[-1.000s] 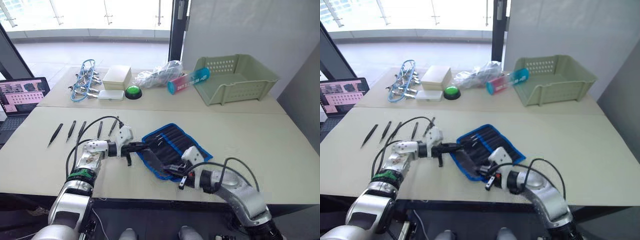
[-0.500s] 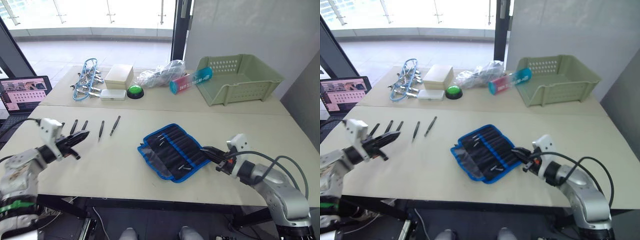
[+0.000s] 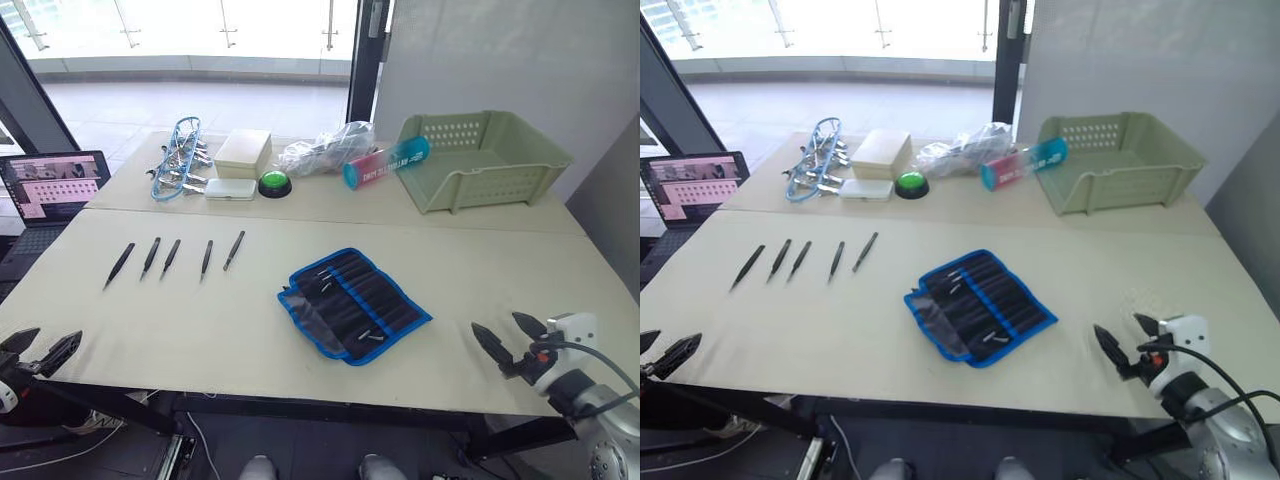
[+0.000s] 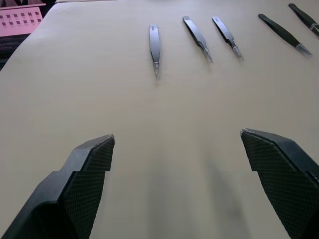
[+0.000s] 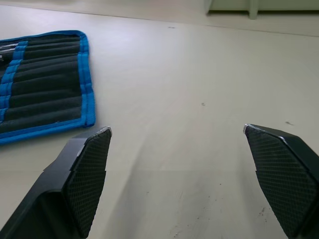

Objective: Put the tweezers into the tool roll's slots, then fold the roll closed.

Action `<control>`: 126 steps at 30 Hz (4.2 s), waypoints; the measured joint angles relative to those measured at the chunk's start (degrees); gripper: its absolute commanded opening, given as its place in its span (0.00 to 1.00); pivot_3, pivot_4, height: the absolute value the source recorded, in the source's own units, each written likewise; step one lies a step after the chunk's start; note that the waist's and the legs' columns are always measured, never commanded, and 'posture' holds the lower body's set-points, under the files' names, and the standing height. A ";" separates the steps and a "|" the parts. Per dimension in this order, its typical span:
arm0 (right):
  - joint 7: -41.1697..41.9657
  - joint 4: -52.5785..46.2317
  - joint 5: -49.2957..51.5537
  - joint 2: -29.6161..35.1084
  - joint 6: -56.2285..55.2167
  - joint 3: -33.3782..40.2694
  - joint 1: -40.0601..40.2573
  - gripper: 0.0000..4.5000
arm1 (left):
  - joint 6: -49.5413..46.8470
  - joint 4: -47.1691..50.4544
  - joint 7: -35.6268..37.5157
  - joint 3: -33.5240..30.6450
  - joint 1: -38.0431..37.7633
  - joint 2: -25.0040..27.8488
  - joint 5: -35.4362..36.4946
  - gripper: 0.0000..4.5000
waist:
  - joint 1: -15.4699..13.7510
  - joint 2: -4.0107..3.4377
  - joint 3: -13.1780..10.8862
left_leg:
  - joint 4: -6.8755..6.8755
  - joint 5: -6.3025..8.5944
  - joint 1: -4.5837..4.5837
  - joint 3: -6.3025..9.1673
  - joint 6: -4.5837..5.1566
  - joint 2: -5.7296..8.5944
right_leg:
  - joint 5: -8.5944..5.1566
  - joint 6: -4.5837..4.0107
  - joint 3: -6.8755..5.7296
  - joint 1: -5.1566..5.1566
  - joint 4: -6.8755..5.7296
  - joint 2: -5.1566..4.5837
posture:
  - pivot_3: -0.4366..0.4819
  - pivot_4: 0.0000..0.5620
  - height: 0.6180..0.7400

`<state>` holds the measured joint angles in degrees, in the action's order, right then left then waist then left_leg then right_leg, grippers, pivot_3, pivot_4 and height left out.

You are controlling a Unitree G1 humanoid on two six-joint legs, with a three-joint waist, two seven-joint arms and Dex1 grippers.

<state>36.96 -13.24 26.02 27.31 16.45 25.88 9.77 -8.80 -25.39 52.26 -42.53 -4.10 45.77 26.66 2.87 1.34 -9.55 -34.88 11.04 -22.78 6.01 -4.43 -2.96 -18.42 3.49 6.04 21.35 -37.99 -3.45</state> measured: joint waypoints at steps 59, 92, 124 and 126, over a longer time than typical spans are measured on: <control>1.00 -22.20 21.01 11.69 26.43 -18.66 -18.95 0.88 | 13.32 -50.69 -24.13 19.80 50.00 -0.86 -19.21 0.00 | -0.05 0.13 0.04 | -0.19 -0.09 -0.48 0.18 -0.08 0.06 | -0.01 -0.02 -0.37 0.79 -0.96 -0.01 | 0.48 0.27 1.00; -7.50 -1.67 -9.27 -0.87 9.93 -31.22 -16.50 0.01 | -57.89 39.20 -6.52 52.73 43.58 -0.43 7.32 0.00 | 1.02 0.18 -0.01 | -0.26 -0.10 -0.49 0.20 -0.09 0.04 | -0.10 -0.16 -0.34 0.78 -0.93 0.03 | 0.48 0.27 1.00; -12.17 -7.88 -12.34 -1.29 17.33 -32.31 -15.53 0.01 | -61.37 26.69 -4.86 66.97 56.05 -5.77 -2.01 0.00 | 0.57 0.19 0.00 | -0.36 -0.10 -0.49 0.20 -0.10 0.04 | -0.11 -0.14 -0.33 0.71 -0.92 0.03 | 0.48 0.27 1.00; -12.23 -8.16 -12.42 -1.34 17.91 -32.39 -15.55 0.01 | -60.78 26.40 -4.46 67.30 56.09 -5.99 -2.64 0.00 | 0.54 0.19 0.00 | -0.36 -0.10 -0.49 0.20 -0.09 0.04 | -0.11 -0.14 -0.33 0.71 -0.92 0.03 | 0.48 0.27 1.00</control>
<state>24.73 -21.40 13.60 25.97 34.36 -6.51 -5.78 -69.58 1.01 47.79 24.77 51.98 39.79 24.03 3.41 1.53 -9.55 -35.24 10.94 -23.27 6.21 -4.52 -2.92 -18.53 3.35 5.71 22.05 -38.91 -3.41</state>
